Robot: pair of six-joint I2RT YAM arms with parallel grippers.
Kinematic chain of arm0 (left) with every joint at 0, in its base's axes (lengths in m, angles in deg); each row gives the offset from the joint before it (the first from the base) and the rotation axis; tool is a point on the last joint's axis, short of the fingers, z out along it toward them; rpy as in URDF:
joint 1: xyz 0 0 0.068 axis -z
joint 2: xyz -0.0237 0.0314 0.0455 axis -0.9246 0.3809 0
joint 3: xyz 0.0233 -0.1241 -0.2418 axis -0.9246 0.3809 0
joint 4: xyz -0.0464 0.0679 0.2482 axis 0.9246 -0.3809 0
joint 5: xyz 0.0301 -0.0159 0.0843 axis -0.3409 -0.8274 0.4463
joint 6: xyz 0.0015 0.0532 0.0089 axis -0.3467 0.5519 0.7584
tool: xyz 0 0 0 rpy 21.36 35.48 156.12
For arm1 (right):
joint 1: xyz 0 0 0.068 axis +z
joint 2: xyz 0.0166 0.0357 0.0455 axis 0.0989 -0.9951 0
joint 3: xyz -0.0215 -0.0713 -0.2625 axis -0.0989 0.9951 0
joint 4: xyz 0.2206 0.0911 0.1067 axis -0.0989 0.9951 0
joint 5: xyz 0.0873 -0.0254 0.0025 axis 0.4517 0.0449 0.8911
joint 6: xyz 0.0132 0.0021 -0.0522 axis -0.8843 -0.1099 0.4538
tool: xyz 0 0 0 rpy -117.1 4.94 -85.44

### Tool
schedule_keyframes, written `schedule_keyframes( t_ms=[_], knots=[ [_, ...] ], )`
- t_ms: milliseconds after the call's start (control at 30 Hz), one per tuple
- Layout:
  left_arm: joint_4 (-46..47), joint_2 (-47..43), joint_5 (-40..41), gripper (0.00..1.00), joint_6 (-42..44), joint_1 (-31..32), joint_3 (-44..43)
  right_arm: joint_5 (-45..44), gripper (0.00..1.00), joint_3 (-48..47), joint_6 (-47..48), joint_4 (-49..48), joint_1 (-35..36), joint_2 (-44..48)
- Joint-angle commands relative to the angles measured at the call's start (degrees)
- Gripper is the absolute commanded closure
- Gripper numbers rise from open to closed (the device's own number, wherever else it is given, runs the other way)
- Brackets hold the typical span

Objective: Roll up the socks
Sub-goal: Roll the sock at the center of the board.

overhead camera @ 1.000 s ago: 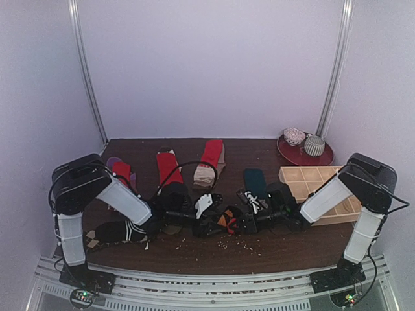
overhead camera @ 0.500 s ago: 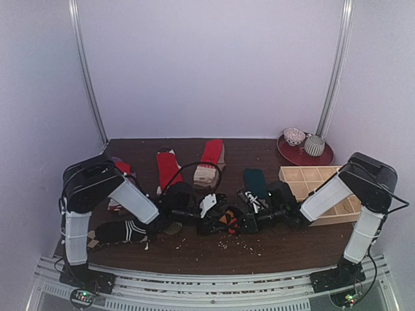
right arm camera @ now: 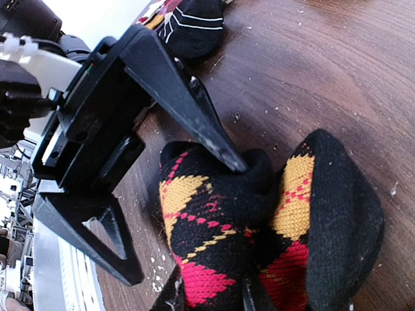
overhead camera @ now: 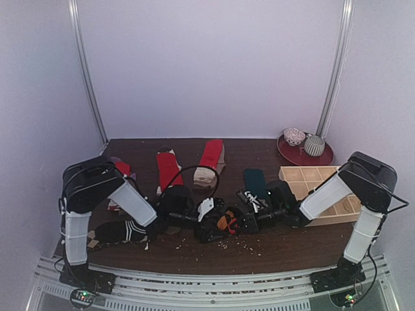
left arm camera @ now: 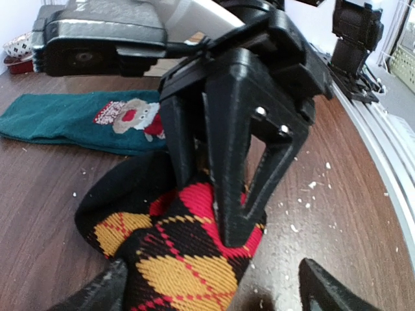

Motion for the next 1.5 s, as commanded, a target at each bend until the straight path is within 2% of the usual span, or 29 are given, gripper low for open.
schedule_keyframes(
  t_ms=[0, 133, 367, 433, 600, 867, 900, 933, 967, 1000, 1033, 1100, 1133, 1267, 1467],
  knots=[
    [-0.9, -2.6, 1.4, 0.08, 0.1, 0.7, 2.4, -2.4, 0.8, 2.4, 1.8, 12.8, 0.0, -3.7],
    [-1.2, -1.8, 0.8, 0.05, 0.3, 0.7, 0.9, -2.2, 0.8, 2.3, 2.2, 13.1, -0.1, -3.7],
    [-2.8, 2.0, -0.6, 0.15, -0.1, 0.6, -2.5, -1.9, 0.8, 2.4, 2.7, 13.4, -0.2, -3.4],
    [-3.9, 3.2, -2.5, 0.24, 0.1, 0.4, -3.6, -1.9, 0.8, 2.5, 2.9, 13.5, -0.2, -3.4],
    [-6.3, 5.1, -5.5, 0.59, 0.7, 0.4, -4.8, -1.7, 0.8, 2.6, 3.2, 13.7, -0.3, -3.1],
    [-9.6, 5.4, -7.2, 0.74, 0.6, 0.5, -3.1, -1.0, 0.8, 1.1, 4.5, 15.3, -0.5, -3.9],
    [-9.6, 5.4, -7.1, 0.73, 0.5, 0.5, -2.8, -1.0, 0.8, 0.9, 4.7, 15.5, -0.6, -4.1],
    [-9.6, 5.4, -6.6, 0.65, 0.3, 0.7, -2.4, -1.0, 0.8, 0.7, 4.9, 15.7, -0.6, -4.1],
    [-9.4, 5.3, -5.8, 0.44, -0.1, 0.7, -2.0, -1.0, 0.8, 0.6, 5.1, 15.8, -0.7, -4.2],
    [-8.7, 5.2, -5.3, 0.35, -0.6, 0.7, -1.5, -1.0, 0.8, 0.5, 5.2, 16.0, -0.7, -4.2],
    [-8.1, 4.9, -4.7, 0.32, -0.7, 0.7, -1.0, -0.9, 0.8, 0.4, 5.3, 16.1, -0.7, -4.3],
    [-6.8, 3.6, -3.0, 0.1, -1.5, 0.6, 0.4, -0.8, 0.8, 0.4, 5.5, 16.4, -0.7, -4.3],
    [-6.0, 2.4, -2.1, 0.03, -1.6, 0.6, 1.2, -0.9, 0.8, 0.3, 5.7, 16.6, -0.7, -4.2],
    [-4.6, -2.5, 2.6, 0.02, -0.6, 0.6, 4.8, -1.1, 0.8, 0.3, 6.2, 17.5, -1.0, -3.7],
    [-6.1, -8.7, 5.4, 0.02, 1.6, 0.6, 7.0, -1.4, 0.8, 0.6, 6.1, 17.4, -1.2, -3.5]
  ],
)
